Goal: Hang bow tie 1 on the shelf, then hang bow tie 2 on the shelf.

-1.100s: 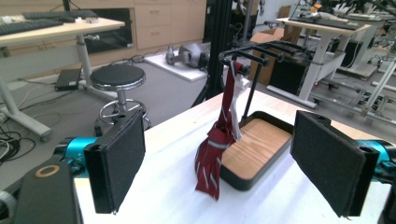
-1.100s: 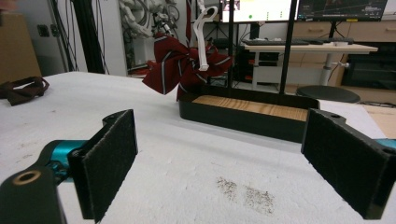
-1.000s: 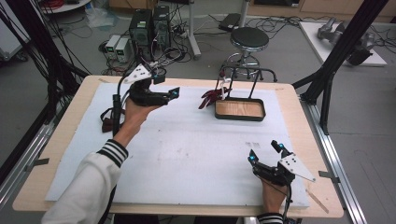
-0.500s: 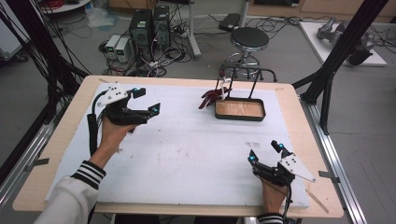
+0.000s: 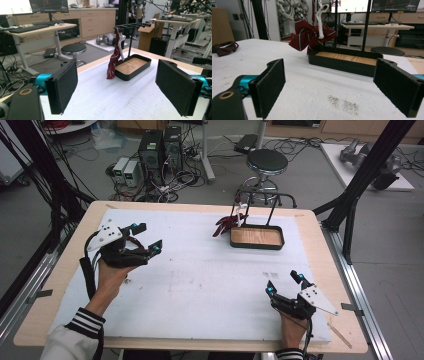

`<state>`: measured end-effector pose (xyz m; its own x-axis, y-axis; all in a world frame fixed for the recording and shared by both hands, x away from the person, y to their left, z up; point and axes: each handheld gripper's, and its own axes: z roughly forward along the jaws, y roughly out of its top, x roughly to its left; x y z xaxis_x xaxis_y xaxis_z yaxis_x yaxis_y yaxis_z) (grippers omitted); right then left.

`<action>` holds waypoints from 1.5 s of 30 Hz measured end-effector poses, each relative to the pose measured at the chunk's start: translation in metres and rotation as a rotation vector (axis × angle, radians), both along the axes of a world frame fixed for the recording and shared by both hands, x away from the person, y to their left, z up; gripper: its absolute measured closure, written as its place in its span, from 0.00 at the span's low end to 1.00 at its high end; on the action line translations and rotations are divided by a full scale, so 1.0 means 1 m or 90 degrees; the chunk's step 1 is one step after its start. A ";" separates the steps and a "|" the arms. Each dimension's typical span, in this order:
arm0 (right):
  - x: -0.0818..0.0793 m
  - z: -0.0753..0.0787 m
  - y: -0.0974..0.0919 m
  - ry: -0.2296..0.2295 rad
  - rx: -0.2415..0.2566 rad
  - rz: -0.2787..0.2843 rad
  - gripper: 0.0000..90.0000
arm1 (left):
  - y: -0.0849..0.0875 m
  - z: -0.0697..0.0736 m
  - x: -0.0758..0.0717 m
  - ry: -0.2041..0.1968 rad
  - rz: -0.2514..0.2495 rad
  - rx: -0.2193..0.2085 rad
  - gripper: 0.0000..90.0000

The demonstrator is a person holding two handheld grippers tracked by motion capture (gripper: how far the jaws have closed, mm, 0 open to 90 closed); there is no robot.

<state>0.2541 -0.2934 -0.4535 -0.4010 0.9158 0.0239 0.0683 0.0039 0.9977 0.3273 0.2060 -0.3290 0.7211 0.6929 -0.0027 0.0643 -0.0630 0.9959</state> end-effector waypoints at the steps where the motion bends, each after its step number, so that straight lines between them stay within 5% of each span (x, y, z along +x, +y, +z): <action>1: 0.000 0.000 0.000 -0.001 -0.002 0.000 0.11 | 0.001 -0.001 -0.001 0.001 0.001 -0.002 0.20; 12: 0.000 0.000 0.000 -0.001 0.001 0.001 0.11 | 0.015 -0.021 -0.014 0.004 0.030 -0.007 0.20; 31: -0.001 0.000 0.000 -0.001 0.001 0.000 0.11 | 0.024 -0.022 -0.011 0.017 0.046 0.012 0.20; 38: 0.000 0.000 0.000 -0.003 0.000 -0.001 0.11 | 0.028 -0.021 -0.006 0.054 0.048 0.056 0.20; 45: -0.001 0.000 0.000 0.000 0.001 0.000 0.11 | 0.030 -0.021 0.007 0.120 0.042 0.149 0.21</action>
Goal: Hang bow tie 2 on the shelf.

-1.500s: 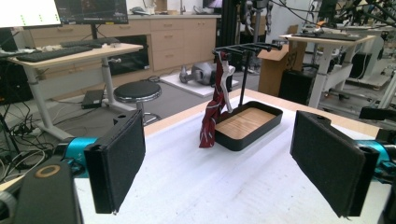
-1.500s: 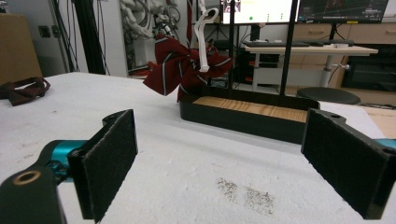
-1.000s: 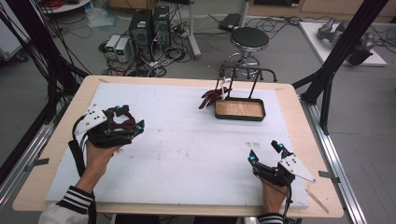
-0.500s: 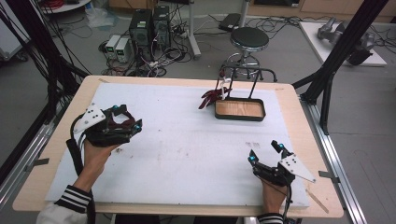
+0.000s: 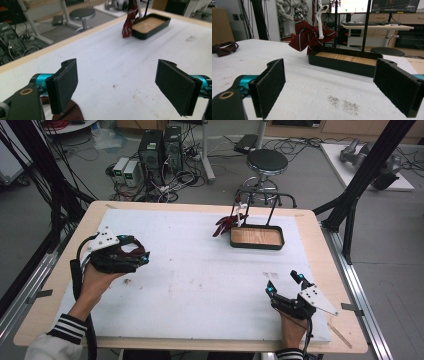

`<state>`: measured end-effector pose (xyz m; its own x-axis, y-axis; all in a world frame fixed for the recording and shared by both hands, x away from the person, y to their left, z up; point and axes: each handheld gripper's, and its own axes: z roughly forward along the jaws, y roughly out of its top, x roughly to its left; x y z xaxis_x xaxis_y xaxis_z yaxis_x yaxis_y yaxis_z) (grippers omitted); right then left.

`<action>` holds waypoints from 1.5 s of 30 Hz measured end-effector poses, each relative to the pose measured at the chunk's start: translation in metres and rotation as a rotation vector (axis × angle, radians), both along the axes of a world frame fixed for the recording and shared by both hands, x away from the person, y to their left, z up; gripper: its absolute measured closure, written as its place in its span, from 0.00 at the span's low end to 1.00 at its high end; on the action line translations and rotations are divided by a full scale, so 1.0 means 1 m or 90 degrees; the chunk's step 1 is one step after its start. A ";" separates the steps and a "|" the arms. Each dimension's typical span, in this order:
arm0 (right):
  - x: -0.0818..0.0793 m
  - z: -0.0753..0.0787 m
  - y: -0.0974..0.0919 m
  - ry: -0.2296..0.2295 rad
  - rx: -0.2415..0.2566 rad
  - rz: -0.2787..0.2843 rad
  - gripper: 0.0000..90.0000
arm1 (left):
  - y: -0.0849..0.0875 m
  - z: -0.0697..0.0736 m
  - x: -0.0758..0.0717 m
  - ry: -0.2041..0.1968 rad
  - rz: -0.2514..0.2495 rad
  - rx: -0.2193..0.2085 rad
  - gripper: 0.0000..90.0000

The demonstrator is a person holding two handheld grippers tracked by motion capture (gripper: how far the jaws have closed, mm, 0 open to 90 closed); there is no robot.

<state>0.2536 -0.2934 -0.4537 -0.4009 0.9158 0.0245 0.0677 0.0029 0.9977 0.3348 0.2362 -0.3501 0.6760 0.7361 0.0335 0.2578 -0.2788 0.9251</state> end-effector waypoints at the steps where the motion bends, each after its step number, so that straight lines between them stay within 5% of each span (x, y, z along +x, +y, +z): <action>1: 0.000 0.000 0.000 -0.002 0.000 0.001 0.11 | 0.000 0.000 0.002 0.009 0.002 0.003 0.21; 6: 0.000 0.000 0.000 -0.002 -0.001 -0.001 0.11 | 0.001 0.003 0.011 0.037 0.010 0.028 0.20; 7: 0.000 0.000 0.000 -0.003 -0.001 -0.001 0.11 | 0.001 0.005 0.016 0.055 0.008 0.057 0.20; 10: 0.000 0.000 0.000 -0.002 -0.001 -0.001 0.11 | 0.002 0.007 0.024 0.076 0.005 0.086 0.21; 25: 0.000 0.000 0.000 -0.003 0.000 0.001 0.11 | 0.012 0.008 0.054 0.152 0.007 0.168 0.22; 45: 0.000 0.000 0.000 -0.005 0.000 0.001 0.11 | 0.024 -0.019 0.091 0.257 0.021 0.299 0.30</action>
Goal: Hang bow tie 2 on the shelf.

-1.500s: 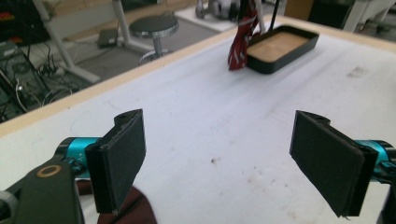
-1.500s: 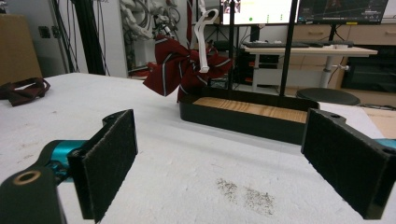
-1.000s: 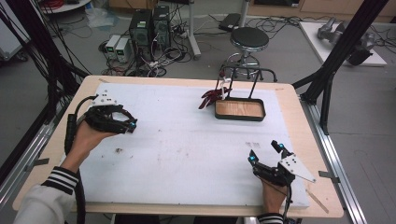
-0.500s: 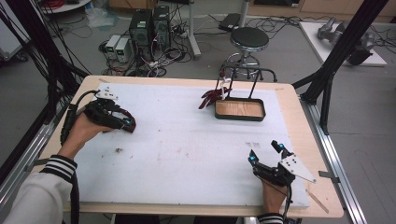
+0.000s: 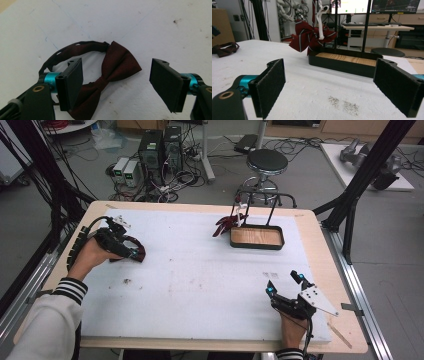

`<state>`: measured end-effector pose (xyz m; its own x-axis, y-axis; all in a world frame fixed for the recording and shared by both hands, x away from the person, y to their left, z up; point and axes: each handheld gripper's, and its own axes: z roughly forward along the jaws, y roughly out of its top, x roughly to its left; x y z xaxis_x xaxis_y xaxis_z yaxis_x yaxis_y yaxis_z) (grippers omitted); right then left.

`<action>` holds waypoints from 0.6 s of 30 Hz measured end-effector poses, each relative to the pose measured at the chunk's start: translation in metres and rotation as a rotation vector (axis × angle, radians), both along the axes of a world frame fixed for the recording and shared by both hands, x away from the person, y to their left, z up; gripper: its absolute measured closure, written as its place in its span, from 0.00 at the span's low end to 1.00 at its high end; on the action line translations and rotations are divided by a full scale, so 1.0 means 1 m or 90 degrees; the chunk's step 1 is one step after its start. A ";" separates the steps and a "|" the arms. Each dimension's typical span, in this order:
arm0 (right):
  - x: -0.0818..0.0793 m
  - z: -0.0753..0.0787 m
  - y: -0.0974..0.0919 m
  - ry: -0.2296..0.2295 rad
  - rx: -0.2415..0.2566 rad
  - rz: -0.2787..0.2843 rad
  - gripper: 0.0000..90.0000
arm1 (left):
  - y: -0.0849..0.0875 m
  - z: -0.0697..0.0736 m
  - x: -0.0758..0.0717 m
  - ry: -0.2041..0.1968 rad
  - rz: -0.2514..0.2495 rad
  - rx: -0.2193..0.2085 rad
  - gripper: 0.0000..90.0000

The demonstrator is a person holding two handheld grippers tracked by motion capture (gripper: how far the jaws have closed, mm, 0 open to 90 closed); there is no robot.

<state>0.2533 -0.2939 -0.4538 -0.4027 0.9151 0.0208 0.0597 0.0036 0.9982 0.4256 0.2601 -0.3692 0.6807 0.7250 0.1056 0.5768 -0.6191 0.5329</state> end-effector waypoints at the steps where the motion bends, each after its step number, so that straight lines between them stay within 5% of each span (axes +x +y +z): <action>1: 0.000 0.000 0.000 0.000 0.000 0.000 0.11 | 0.000 -0.002 0.002 0.007 -0.001 0.002 0.31; 18: 0.000 0.000 0.000 0.002 0.003 -0.001 0.11 | 0.006 -0.019 0.011 0.038 -0.052 0.043 0.40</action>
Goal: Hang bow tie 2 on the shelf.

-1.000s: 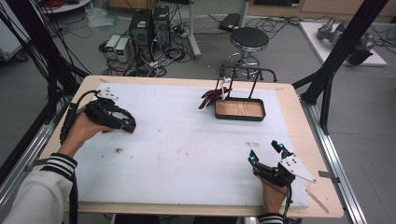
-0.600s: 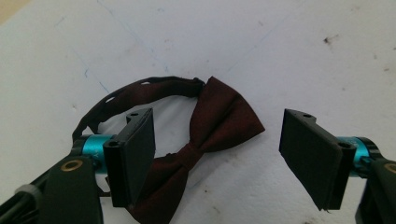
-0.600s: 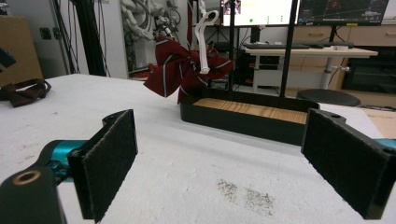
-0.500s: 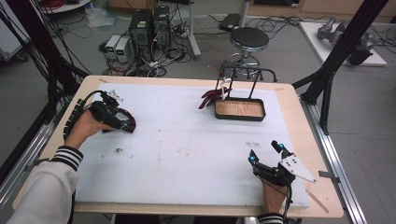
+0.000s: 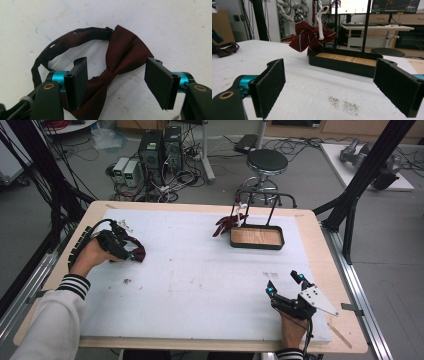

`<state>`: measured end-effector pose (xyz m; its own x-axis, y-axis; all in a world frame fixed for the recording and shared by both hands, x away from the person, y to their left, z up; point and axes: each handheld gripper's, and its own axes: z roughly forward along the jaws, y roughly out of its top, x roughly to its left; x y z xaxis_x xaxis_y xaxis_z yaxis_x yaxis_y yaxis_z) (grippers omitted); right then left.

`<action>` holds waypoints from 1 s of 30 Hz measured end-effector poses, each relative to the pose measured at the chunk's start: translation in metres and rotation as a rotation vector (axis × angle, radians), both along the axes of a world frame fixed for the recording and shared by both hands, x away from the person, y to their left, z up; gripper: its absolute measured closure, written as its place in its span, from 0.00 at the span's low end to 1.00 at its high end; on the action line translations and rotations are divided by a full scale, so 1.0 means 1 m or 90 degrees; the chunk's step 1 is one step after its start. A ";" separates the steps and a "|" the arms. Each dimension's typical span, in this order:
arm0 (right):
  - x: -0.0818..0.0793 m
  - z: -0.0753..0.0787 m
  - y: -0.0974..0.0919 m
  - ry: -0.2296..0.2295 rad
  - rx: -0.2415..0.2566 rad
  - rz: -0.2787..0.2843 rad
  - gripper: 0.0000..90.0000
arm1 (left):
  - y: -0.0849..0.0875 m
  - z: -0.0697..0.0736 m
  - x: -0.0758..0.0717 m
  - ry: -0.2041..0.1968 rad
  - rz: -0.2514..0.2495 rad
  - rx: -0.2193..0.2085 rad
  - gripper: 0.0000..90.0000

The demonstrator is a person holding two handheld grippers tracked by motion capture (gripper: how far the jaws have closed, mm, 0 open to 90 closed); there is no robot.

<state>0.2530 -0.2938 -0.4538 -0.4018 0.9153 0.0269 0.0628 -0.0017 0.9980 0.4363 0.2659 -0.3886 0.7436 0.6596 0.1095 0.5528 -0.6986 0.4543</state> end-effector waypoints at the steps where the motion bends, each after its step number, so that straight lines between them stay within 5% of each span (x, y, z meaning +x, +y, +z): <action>1: 0.000 0.000 0.000 0.000 0.000 0.001 0.11 | 0.000 0.000 0.000 0.000 0.000 0.000 0.43; 2: 0.000 0.000 0.000 0.000 0.000 0.001 0.11 | 0.000 -0.003 -0.001 0.005 -0.019 0.004 0.45; 9: 0.000 0.000 0.000 -0.001 0.002 0.000 0.11 | 0.001 -0.008 0.002 0.014 -0.021 0.035 0.45; 30: 0.000 0.000 0.000 -0.003 0.001 0.000 0.11 | -0.003 -0.015 0.005 0.022 -0.019 0.057 0.61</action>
<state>0.2529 -0.2941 -0.4540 -0.4025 0.9150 0.0268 0.0585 -0.0035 0.9983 0.4409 0.2626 -0.4040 0.7669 0.6262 0.1405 0.5457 -0.7515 0.3706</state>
